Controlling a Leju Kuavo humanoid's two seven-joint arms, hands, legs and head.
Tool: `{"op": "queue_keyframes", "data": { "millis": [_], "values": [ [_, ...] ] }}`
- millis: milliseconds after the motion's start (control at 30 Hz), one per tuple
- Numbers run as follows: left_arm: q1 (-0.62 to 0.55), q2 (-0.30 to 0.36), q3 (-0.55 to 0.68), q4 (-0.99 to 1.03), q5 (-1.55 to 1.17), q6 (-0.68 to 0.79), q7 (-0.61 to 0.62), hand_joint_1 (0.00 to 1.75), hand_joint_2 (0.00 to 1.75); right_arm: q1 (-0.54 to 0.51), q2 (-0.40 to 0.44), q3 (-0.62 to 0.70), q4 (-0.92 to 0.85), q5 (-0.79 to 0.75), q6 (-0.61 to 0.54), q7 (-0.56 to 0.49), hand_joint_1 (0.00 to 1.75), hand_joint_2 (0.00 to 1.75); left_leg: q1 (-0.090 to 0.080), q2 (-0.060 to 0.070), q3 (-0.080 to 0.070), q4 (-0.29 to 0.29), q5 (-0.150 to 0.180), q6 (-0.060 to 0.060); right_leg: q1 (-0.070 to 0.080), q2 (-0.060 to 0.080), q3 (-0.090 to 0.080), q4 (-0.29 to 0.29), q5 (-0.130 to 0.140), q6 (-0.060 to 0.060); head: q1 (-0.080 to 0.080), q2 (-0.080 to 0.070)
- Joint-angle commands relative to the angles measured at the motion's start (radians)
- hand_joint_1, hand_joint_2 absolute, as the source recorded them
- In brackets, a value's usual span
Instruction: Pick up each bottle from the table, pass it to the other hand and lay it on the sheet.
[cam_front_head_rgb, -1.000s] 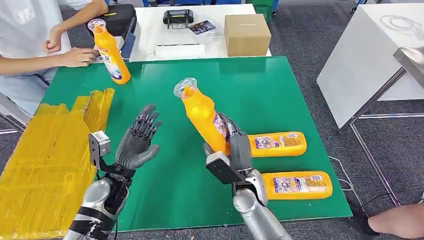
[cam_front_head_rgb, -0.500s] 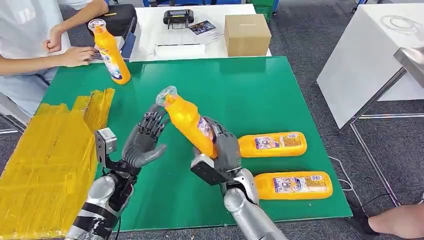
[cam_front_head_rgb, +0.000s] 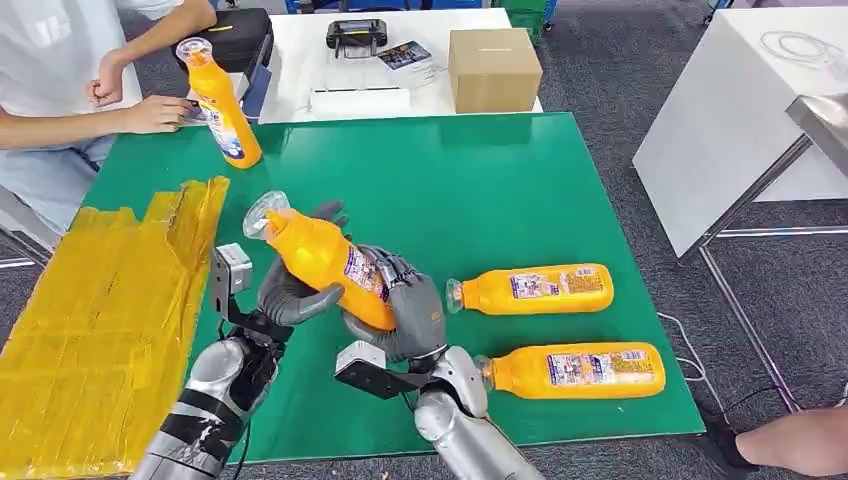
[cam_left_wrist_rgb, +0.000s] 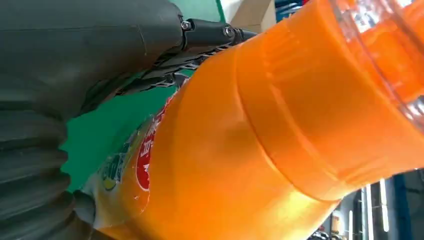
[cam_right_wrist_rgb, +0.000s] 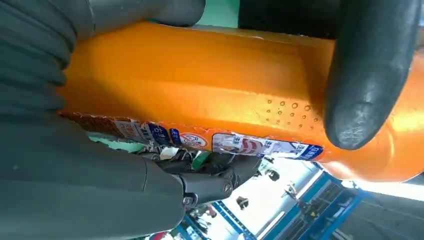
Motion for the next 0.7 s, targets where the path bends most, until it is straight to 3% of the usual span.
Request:
{"op": "queue_keyframes", "data": {
  "millis": [33, 167, 267, 333, 400, 433, 467, 533, 567, 700],
  "values": [
    [-0.058, 0.005, -0.016, 0.119, -0.012, 0.02, -0.001, 0.0, 1.75, -0.031, -0.037, 0.038, -0.015, -0.122, 0.126, -0.003, 1.75, 1.75, 0.001, -0.001, 0.004, 0.0, -0.002, 0.0, 0.001, -0.002, 0.005, -0.001, -0.002, -0.001, 0.0, 0.0],
    [-0.064, 0.001, -0.01, 0.119, -0.011, 0.023, -0.006, 0.0, 1.75, -0.06, -0.03, 0.038, 0.065, -0.222, 0.309, -0.021, 1.75, 1.75, 0.001, 0.001, 0.004, 0.0, -0.002, 0.0, 0.001, 0.0, 0.005, -0.001, -0.001, -0.001, 0.0, 0.0],
    [-0.066, -0.001, -0.01, 0.119, -0.011, 0.024, -0.006, 0.0, 1.75, -0.062, -0.03, 0.038, 0.074, -0.225, 0.316, -0.023, 1.75, 1.75, 0.001, 0.0, 0.004, 0.0, -0.001, 0.0, 0.001, -0.001, 0.005, -0.001, -0.001, -0.001, 0.0, 0.0],
    [-0.064, -0.004, -0.004, 0.116, -0.003, 0.026, -0.011, 0.0, 1.75, -0.067, -0.029, 0.037, 0.086, -0.282, 0.409, -0.025, 1.75, 1.75, 0.0, 0.0, 0.002, 0.0, 0.0, 0.0, 0.0, -0.001, 0.002, -0.001, -0.001, 0.0, 0.0, 0.0],
    [-0.066, -0.006, -0.005, 0.108, 0.002, 0.021, -0.012, 0.0, 1.75, -0.078, -0.032, 0.044, 0.108, -0.272, 0.409, -0.022, 1.75, 1.75, 0.001, 0.0, 0.003, 0.0, -0.001, 0.0, 0.0, -0.001, 0.004, -0.001, -0.001, -0.001, 0.0, 0.0],
    [-0.065, -0.006, -0.007, 0.105, 0.003, 0.019, -0.012, 0.54, 1.75, -0.081, -0.03, 0.042, 0.116, -0.272, 0.407, -0.023, 1.75, 1.75, 0.0, 0.0, 0.002, 0.0, -0.001, 0.0, 0.0, 0.0, 0.002, -0.001, -0.001, 0.0, 0.0, 0.0],
    [-0.063, -0.007, -0.01, 0.102, 0.001, 0.021, -0.012, 1.59, 1.75, -0.083, -0.029, 0.041, 0.124, -0.27, 0.403, -0.024, 1.75, 1.75, 0.001, 0.001, 0.004, 0.0, -0.002, 0.0, 0.001, 0.0, 0.005, -0.001, -0.001, -0.001, 0.0, 0.0],
    [-0.063, -0.007, -0.01, 0.102, 0.001, 0.021, -0.012, 1.59, 1.75, -0.083, -0.029, 0.041, 0.124, -0.27, 0.403, -0.024, 1.75, 1.75, 0.001, 0.0, 0.005, 0.0, -0.002, 0.0, 0.001, -0.001, 0.006, -0.001, -0.002, -0.001, 0.0, 0.0],
    [-0.063, -0.007, -0.01, 0.102, 0.001, 0.021, -0.012, 1.75, 1.75, -0.083, -0.029, 0.041, 0.124, -0.27, 0.403, -0.024, 1.75, 1.75, 0.001, 0.0, 0.004, 0.0, -0.002, 0.0, 0.001, -0.001, 0.005, -0.001, -0.001, -0.001, 0.0, 0.0],
    [-0.059, -0.01, -0.025, 0.095, -0.004, 0.018, -0.016, 1.75, 1.75, -0.084, -0.029, 0.042, 0.13, -0.25, 0.376, -0.024, 1.75, 1.75, 0.001, 0.0, 0.006, 0.0, -0.002, 0.0, 0.002, -0.001, 0.007, -0.001, -0.002, -0.001, 0.0, 0.0]
  ]
}}
